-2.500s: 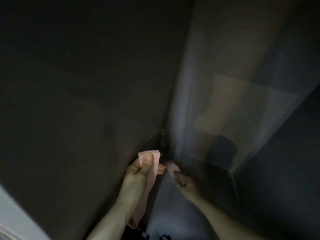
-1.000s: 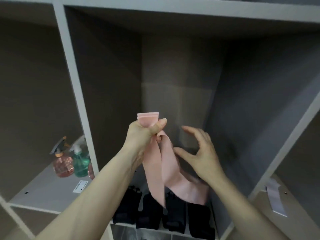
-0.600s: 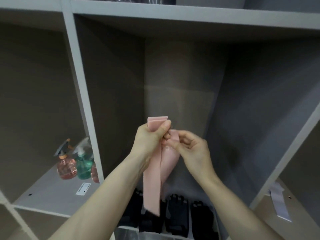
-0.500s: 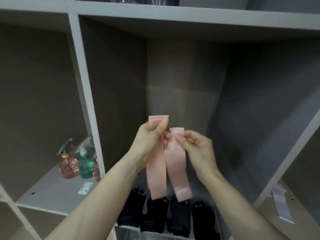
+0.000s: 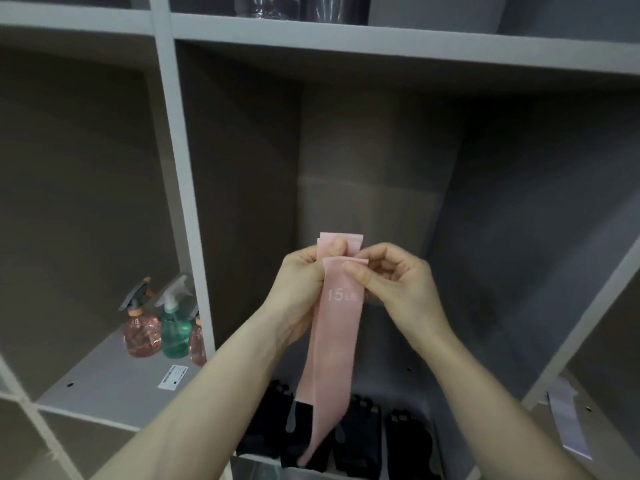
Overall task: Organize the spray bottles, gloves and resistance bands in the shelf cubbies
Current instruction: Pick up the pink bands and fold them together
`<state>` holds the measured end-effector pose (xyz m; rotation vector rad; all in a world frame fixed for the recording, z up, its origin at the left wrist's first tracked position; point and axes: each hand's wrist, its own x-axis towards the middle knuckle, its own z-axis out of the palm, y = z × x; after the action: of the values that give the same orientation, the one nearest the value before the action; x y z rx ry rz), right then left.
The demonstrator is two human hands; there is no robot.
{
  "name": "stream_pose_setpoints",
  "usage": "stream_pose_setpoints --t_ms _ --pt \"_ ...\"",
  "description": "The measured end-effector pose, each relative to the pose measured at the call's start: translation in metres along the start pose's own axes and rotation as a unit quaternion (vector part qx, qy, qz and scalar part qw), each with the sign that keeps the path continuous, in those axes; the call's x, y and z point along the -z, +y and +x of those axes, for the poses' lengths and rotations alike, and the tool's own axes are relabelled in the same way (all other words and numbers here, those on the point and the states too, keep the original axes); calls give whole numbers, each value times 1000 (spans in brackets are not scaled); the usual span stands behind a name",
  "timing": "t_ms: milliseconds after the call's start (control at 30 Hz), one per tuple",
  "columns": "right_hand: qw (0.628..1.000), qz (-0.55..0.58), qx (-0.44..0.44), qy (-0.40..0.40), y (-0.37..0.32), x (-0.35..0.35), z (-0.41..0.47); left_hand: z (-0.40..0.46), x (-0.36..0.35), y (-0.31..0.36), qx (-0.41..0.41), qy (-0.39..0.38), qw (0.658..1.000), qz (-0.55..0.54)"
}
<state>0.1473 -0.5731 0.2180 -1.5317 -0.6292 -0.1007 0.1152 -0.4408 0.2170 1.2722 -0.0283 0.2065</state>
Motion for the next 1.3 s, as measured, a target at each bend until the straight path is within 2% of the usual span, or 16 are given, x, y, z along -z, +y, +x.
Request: stream_pose_setpoints --t_ms 67,167,333,500,600,767,833,933,1033,1133,1300 --pt "999 -8 4 31 2 -3 -1 -1 -2 0 17 -23 999 -32" --pt "998 -12 4 60 0 -4 -1 -1 0 0 9 -29 999 -11" --pt "991 -94 32 90 -2 -4 0 -6 0 -1 -57 -30 994 92" --pt "963 -217 92 135 -4 -7 -6 -10 -5 1 -95 -43 988 117" --pt "950 -262 112 129 -7 -7 -6 -11 -4 0 -91 -55 986 131" --pt "948 -277 94 129 -8 -5 -2 -12 -3 -5 -96 -74 988 99" --pt "954 -250 90 135 -8 -7 -1 -10 -3 -8 -110 -53 990 75" --pt "964 -213 84 134 -9 -8 2 -11 -4 -10 -123 -71 989 38" --pt "946 -272 117 135 -11 -7 1 -15 -5 -7 -106 -115 988 1" --pt "945 -304 87 82 -21 0 0 -20 -3 -3 -98 -141 985 8" --pt "953 -289 -11 -94 -49 15 -11 -31 -6 -6 -103 -146 982 64"
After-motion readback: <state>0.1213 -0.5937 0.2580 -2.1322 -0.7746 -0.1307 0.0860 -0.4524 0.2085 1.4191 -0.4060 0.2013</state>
